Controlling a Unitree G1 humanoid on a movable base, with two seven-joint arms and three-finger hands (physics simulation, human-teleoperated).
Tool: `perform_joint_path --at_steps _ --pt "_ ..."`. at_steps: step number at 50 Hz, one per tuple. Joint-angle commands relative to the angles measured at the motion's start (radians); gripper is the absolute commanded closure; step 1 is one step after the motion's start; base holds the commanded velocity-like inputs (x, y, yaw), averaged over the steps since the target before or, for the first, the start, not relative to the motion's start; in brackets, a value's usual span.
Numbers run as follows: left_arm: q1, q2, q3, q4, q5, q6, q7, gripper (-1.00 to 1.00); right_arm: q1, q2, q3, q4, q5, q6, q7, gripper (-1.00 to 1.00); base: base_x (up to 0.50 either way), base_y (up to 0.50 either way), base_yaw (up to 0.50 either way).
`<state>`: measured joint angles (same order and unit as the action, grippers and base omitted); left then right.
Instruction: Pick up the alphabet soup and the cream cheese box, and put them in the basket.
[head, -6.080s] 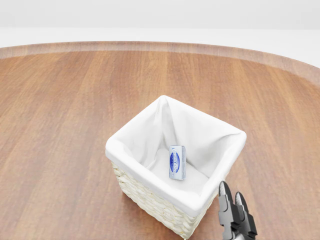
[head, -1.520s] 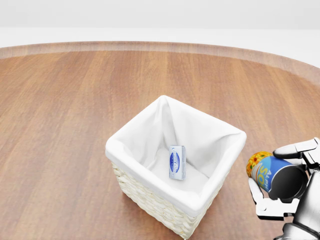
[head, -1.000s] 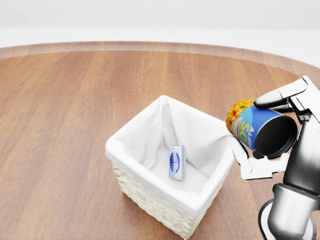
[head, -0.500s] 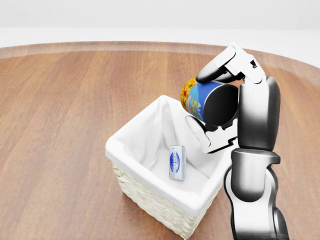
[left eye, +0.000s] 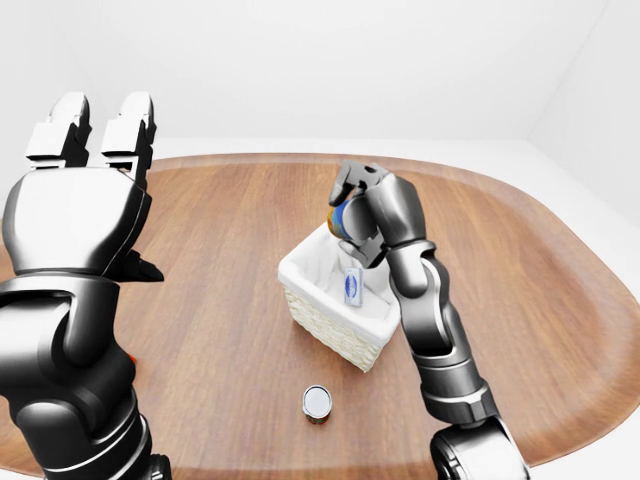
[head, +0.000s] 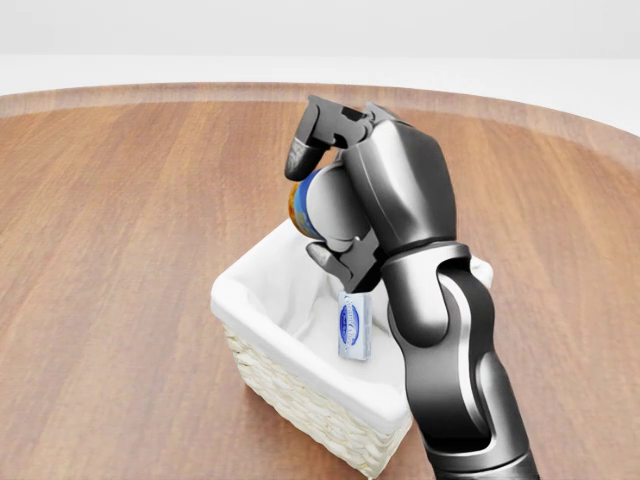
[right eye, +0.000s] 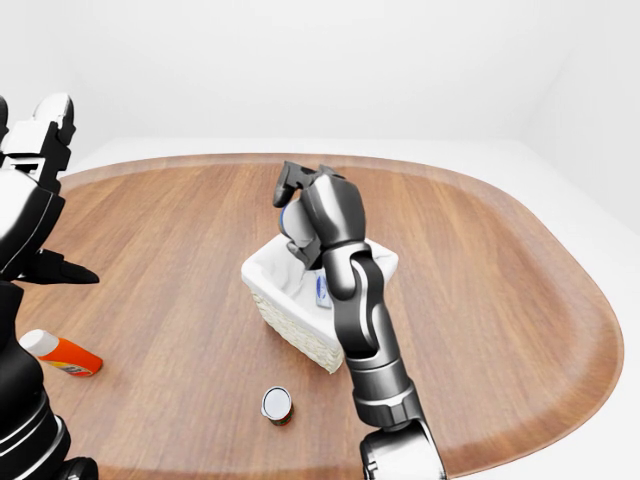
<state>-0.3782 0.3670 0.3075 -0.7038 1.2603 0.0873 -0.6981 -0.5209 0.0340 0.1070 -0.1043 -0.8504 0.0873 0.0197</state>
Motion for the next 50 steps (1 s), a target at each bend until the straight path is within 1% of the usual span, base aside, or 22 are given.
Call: perform_joint_path --at_steps 1,2,4,12,17,23,24,27,32,34,38,40,44,50 --pt "0.005 -0.004 -0.001 0.007 -0.001 0.000 0.000 -1.00 -0.083 -0.015 -0.008 0.072 -0.116 0.000 0.200 1.00 0.00 0.00 0.00" --pt "-0.001 -0.001 -0.001 0.005 0.004 0.000 0.000 -1.00 -0.094 -0.023 -0.011 0.086 -0.122 0.000 0.231 1.00 0.00 0.00 0.00" --pt "0.003 -0.003 -0.001 0.004 0.003 0.000 0.000 -1.00 -0.103 -0.032 -0.003 0.101 -0.152 0.000 0.259 1.00 0.00 0.00 0.00" --pt "-0.001 -0.001 -0.001 0.006 0.005 0.000 0.000 -1.00 -0.157 -0.033 -0.028 0.152 -0.175 0.000 0.297 1.00 0.00 0.00 0.00" --pt "-0.006 0.002 0.001 0.004 0.005 0.000 0.000 -1.00 -0.138 -0.053 -0.013 0.156 -0.242 0.000 0.366 1.00 0.00 0.00 0.00" --pt "-0.006 0.003 0.000 0.003 0.003 0.000 0.000 -1.00 -0.162 -0.063 -0.034 0.157 -0.275 0.000 0.431 1.00 0.00 0.00 0.00" --pt "-0.007 0.004 0.001 0.000 0.006 0.000 0.000 -1.00 -0.170 -0.065 -0.036 0.150 -0.276 0.000 0.457 1.00 0.00 0.00 0.00" --pt "-0.004 0.002 0.001 0.003 0.002 0.000 0.000 -1.00 -0.175 -0.074 -0.041 0.166 -0.282 0.000 0.480 1.00 0.00 0.00 0.00" --pt "-0.005 0.004 0.001 0.002 0.002 0.000 0.000 -1.00 -0.199 -0.080 -0.058 0.213 -0.252 0.000 0.487 1.00 0.00 0.00 0.00" --pt "-0.003 0.004 0.001 0.000 0.003 0.000 0.000 -1.00 -0.229 -0.082 -0.069 0.216 -0.222 0.000 0.522 1.00 0.00 0.00 0.00" --pt "-0.004 0.003 0.002 0.001 0.004 0.000 0.000 -1.00 -0.250 -0.092 -0.068 0.244 -0.196 0.000 0.532 1.00 0.00 0.00 0.00" --pt "-0.004 0.003 0.002 0.002 0.002 0.000 0.000 -1.00 -0.239 -0.094 -0.059 0.248 -0.185 0.000 0.549 1.00 0.00 0.00 0.00" --pt "-0.003 0.003 0.003 -0.001 0.001 0.000 0.000 -1.00 -0.224 -0.089 -0.055 0.256 -0.162 0.000 0.548 1.00 0.00 0.00 0.00" --pt "0.000 0.002 0.003 0.001 -0.001 0.000 0.000 -1.00 -0.210 -0.088 -0.041 0.267 -0.180 0.000 0.563 1.00 0.00 0.00 0.00"
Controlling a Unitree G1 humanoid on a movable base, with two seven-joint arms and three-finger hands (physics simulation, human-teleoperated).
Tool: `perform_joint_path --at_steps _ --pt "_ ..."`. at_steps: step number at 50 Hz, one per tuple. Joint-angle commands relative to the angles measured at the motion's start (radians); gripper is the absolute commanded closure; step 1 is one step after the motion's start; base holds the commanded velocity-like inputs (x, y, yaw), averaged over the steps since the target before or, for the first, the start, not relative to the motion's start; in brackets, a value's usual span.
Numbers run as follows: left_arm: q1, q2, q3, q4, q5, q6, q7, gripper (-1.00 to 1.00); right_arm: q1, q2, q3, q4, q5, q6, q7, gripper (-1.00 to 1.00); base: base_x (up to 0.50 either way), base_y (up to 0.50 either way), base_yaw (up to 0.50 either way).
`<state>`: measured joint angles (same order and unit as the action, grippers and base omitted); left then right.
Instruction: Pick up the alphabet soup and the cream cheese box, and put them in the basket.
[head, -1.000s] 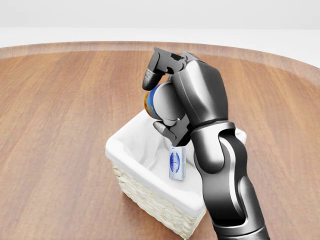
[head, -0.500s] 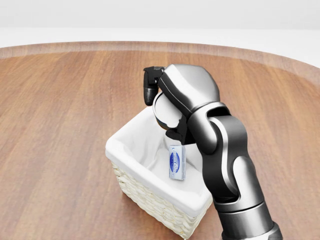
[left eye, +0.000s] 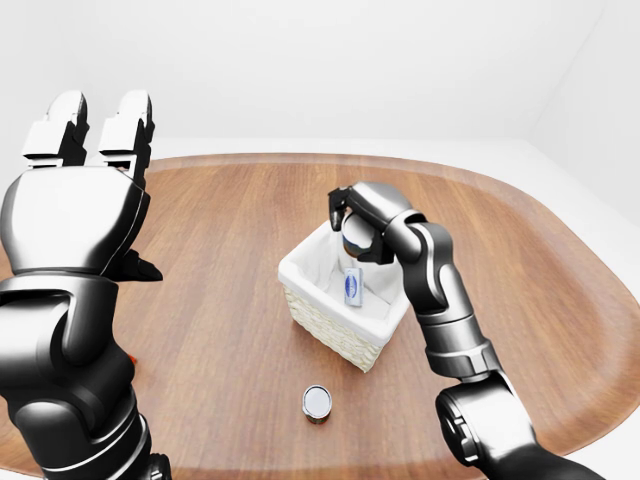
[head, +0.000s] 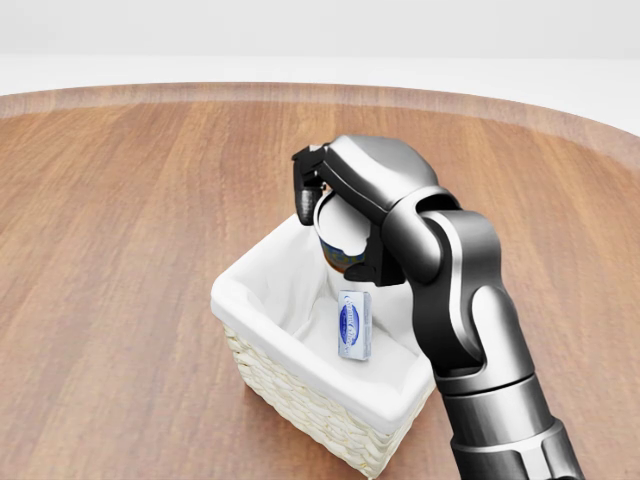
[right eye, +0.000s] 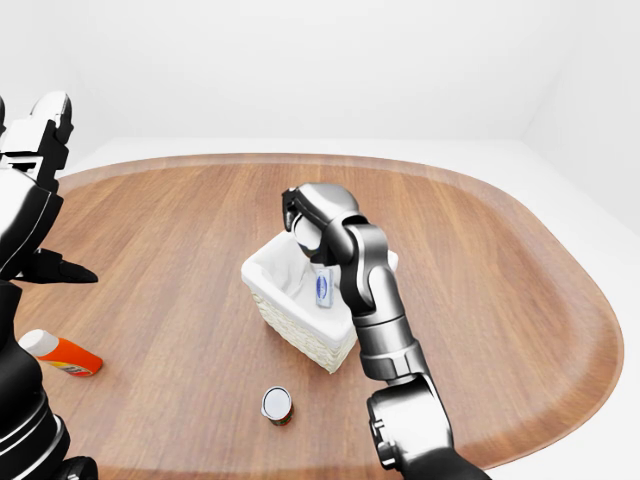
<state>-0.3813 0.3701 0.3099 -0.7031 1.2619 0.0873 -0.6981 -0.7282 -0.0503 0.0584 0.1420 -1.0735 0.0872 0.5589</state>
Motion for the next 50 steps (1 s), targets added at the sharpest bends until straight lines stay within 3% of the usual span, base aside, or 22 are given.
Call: perform_joint_path --at_steps 1,8,25,50 --pt "0.003 -0.001 0.001 0.001 -0.003 0.000 0.000 -1.00 -0.002 -0.005 0.007 0.023 0.041 0.000 0.025 1.00 0.00 0.00 0.00" --pt "0.004 -0.001 -0.001 0.006 -0.005 0.000 0.000 -1.00 0.026 -0.012 0.013 0.021 -0.001 0.000 0.068 1.00 0.00 0.00 0.00" --pt "0.005 -0.005 -0.001 0.008 -0.005 0.000 0.000 -1.00 0.053 -0.020 0.001 0.074 0.028 0.000 0.010 1.00 0.00 0.00 0.00" --pt "0.002 -0.001 0.000 0.000 -0.001 0.000 0.000 -1.00 0.114 -0.011 0.004 0.013 0.006 0.000 0.044 1.00 0.00 0.00 0.00"
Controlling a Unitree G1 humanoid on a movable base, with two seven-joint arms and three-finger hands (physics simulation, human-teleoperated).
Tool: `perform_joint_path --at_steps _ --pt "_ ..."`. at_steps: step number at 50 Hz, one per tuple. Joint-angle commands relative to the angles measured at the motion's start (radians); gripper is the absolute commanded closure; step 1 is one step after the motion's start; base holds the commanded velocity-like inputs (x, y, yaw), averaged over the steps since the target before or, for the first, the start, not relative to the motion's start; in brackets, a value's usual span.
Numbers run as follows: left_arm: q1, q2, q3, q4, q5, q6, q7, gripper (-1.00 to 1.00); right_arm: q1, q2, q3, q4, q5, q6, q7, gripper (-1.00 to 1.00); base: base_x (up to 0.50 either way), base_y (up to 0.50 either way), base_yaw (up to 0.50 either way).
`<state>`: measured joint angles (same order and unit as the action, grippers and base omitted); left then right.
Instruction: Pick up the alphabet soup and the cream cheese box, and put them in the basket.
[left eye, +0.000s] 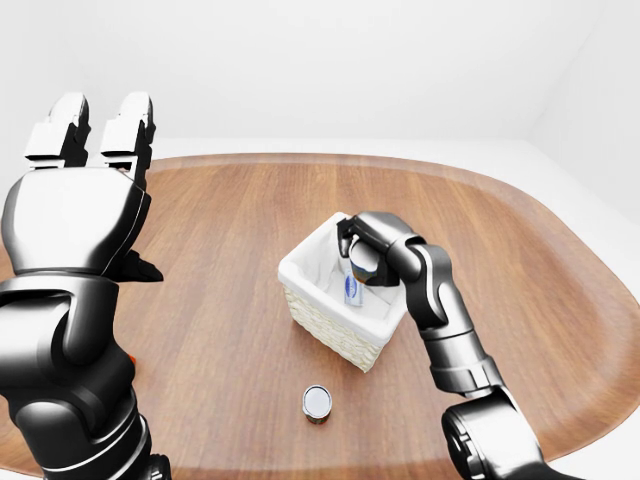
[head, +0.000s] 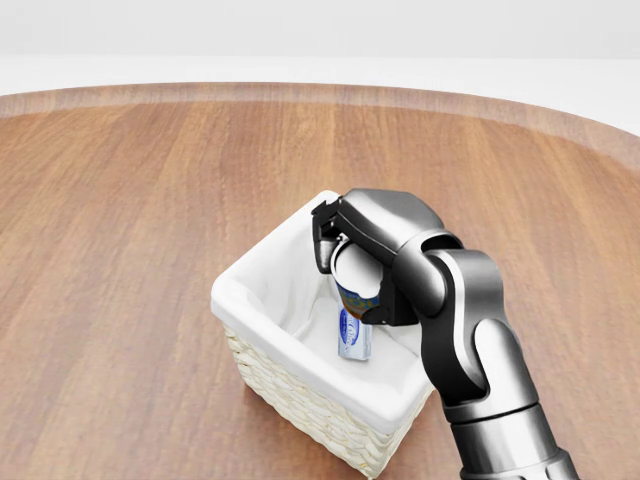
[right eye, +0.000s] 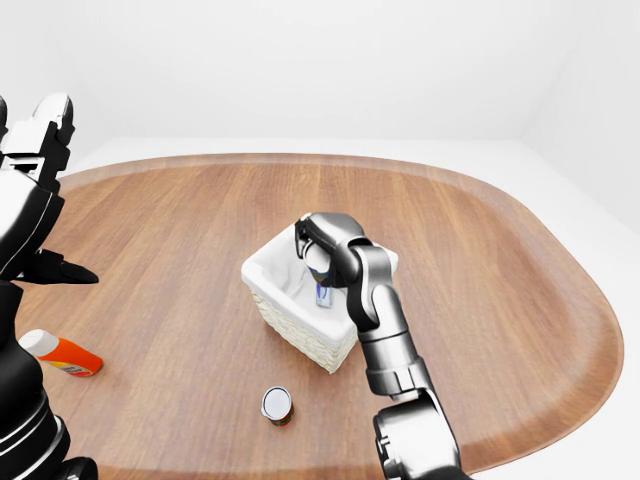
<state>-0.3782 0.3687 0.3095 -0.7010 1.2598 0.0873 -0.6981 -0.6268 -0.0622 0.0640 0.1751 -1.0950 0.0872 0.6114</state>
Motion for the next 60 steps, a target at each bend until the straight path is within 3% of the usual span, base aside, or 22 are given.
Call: perform_joint_path --at_steps 1,21,38,39,40,41,60 --pt "-0.002 0.000 0.000 0.000 0.001 0.000 0.000 -1.00 0.015 -0.002 -0.001 -0.027 0.023 0.000 -0.004 1.00 0.00 0.00 0.00" --pt "0.001 -0.001 0.000 0.002 0.000 0.000 0.000 -1.00 0.054 0.016 0.011 -0.111 -0.019 0.000 0.046 1.00 0.00 0.00 0.00" --pt "0.008 -0.003 0.001 0.004 -0.006 0.000 0.000 -1.00 0.042 0.026 0.007 -0.095 -0.018 0.000 0.028 1.00 0.00 0.00 0.00" --pt "0.008 -0.002 0.002 0.000 -0.004 0.000 0.000 -1.00 0.037 0.026 0.007 -0.092 -0.017 0.000 0.025 0.63 0.00 0.00 0.00" --pt "0.006 -0.002 0.001 0.001 -0.003 0.000 0.000 -1.00 0.037 0.024 0.008 -0.093 -0.018 0.000 0.027 -0.59 0.00 0.00 0.00" --pt "0.002 -0.001 -0.001 0.002 0.000 0.000 0.000 -1.00 0.033 0.025 0.009 -0.095 -0.018 0.000 0.030 -1.00 0.00 0.00 0.00" --pt "0.003 -0.001 0.002 -0.002 -0.001 0.000 0.000 -1.00 -0.008 0.010 -0.004 -0.133 -0.037 0.000 0.074 -1.00 0.00 0.00 0.00"
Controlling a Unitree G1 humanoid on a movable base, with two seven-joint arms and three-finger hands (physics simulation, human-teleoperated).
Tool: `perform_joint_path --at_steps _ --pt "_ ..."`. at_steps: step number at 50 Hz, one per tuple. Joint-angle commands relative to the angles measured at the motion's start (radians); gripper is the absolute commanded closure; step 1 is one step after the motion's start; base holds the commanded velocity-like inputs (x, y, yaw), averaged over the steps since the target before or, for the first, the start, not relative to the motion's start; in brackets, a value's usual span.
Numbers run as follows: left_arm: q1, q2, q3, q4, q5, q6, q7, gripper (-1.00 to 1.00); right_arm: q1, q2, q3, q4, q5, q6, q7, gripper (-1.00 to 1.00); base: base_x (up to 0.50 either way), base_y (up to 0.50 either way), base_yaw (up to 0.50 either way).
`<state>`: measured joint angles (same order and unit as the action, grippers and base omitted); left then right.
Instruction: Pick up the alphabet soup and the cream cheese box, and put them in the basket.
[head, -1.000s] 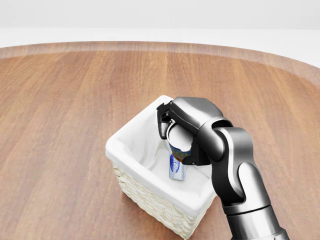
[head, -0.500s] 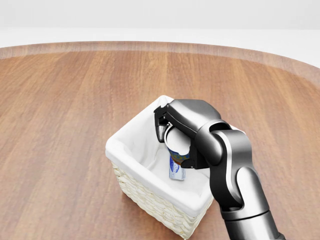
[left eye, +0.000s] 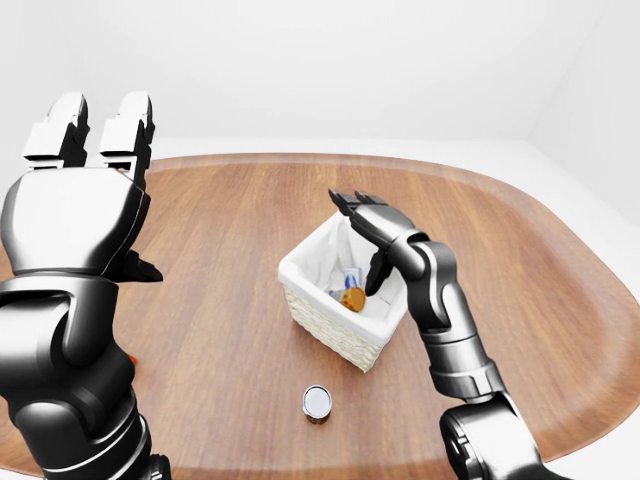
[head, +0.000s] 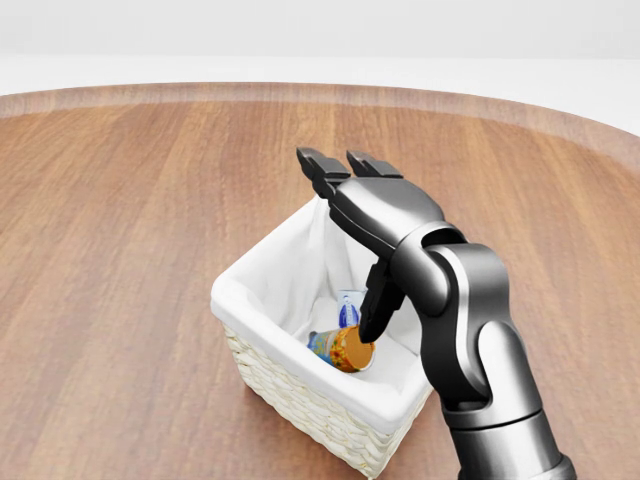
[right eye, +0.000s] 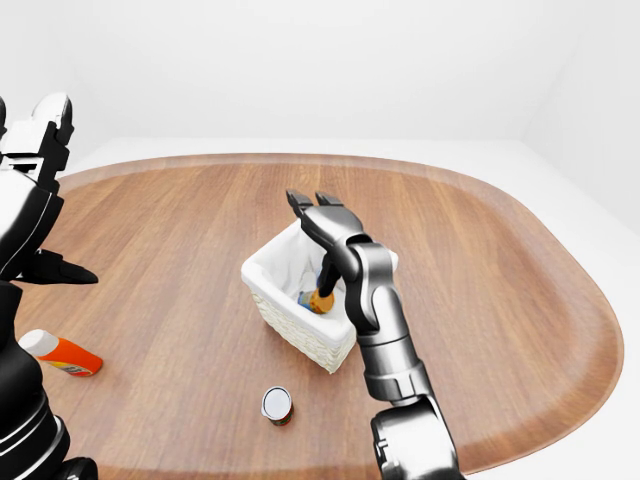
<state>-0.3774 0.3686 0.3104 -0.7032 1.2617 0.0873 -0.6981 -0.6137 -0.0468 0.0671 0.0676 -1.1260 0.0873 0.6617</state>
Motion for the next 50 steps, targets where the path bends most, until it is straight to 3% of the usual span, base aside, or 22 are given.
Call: perform_joint_path --at_steps 1,17,40,50 --pt "0.002 0.000 0.001 0.001 -0.002 0.000 0.000 -1.00 -0.025 -0.005 -0.007 -0.035 -0.010 0.000 0.033 -1.00 0.00 0.00 0.00" --pt "0.003 -0.002 0.000 0.004 -0.004 0.000 0.000 -1.00 -0.110 -0.009 -0.023 -0.090 0.008 0.000 0.016 -1.00 0.00 0.00 0.00" --pt "0.002 -0.002 -0.004 0.007 0.000 0.000 0.000 -1.00 -0.159 0.005 -0.042 -0.079 0.236 0.000 -0.499 -1.00 0.00 0.00 0.00" --pt "0.007 -0.004 0.000 0.004 -0.005 0.000 0.000 -1.00 -0.166 0.006 -0.055 -0.076 0.328 0.000 -0.657 -1.00 0.00 0.00 0.00"
